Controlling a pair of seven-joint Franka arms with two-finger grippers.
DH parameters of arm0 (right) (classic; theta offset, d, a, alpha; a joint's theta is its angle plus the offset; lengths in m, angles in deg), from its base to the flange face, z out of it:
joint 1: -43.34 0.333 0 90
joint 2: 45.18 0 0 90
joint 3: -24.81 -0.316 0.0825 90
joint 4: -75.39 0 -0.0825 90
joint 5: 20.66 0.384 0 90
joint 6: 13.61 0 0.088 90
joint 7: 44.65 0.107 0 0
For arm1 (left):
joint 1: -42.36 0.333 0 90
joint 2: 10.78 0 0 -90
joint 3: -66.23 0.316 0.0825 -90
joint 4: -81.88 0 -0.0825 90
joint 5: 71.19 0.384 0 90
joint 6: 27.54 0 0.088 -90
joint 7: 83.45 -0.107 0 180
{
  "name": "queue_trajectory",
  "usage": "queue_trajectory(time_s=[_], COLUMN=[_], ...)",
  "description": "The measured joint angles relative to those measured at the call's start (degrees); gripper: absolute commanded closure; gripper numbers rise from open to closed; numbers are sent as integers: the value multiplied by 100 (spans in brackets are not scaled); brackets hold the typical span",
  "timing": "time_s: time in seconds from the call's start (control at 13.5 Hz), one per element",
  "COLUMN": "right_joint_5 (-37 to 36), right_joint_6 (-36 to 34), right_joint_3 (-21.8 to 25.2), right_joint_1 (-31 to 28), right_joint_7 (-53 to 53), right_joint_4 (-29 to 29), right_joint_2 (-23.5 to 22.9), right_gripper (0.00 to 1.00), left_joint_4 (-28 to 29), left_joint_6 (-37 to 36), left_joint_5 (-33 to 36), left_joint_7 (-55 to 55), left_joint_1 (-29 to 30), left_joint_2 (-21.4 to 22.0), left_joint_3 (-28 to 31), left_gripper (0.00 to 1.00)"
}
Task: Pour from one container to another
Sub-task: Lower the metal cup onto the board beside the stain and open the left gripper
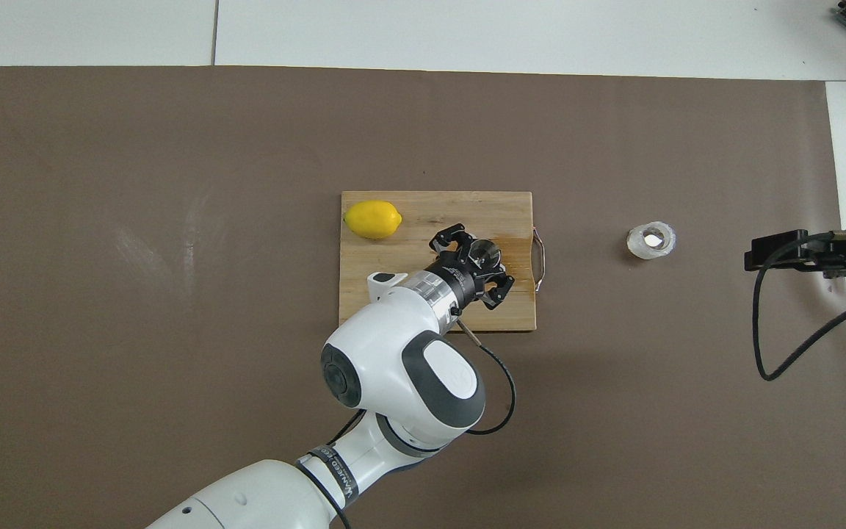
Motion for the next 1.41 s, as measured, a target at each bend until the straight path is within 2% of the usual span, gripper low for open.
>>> queue_trajectory(time_s=[0.22, 0.45, 0.74, 0.82, 1.12, 1.19, 1.26, 1.34, 1.41], right_joint_5=[0, 0, 0, 0, 0, 0, 0, 0, 0], right_joint_6=[0, 0, 0, 0, 0, 0, 0, 0, 0], right_joint_3=[0, 0, 0, 0, 0, 0, 0, 0, 0], right_joint_1=[0, 0, 0, 0, 0, 0, 0, 0, 0], right_joint_7=[0, 0, 0, 0, 0, 0, 0, 0, 0], right_joint_4=[0, 0, 0, 0, 0, 0, 0, 0, 0], right_joint_2=[0, 0, 0, 0, 0, 0, 0, 0, 0], right_gripper=[0, 0, 0, 0, 0, 0, 0, 0, 0], left_joint_4=[-2, -2, -2, -4, -11, -12, -13, -16, -18], left_joint_6=[12, 15, 20, 21, 23, 23, 23, 23, 23], left_joint_5=[1, 0, 1, 1, 15, 28, 45, 67, 78], left_joint_7=[0, 0, 0, 0, 0, 0, 0, 0, 0], left_joint_1=[0, 0, 0, 0, 0, 0, 0, 0, 0], left_joint_2=[0, -5, -8, -8, -8, -8, -8, -8, -8], left_joint_3=[0, 0, 0, -1, -2, -2, -2, -2, -3], left_gripper=[59, 59, 51, 43, 30, 22, 7, 0, 0])
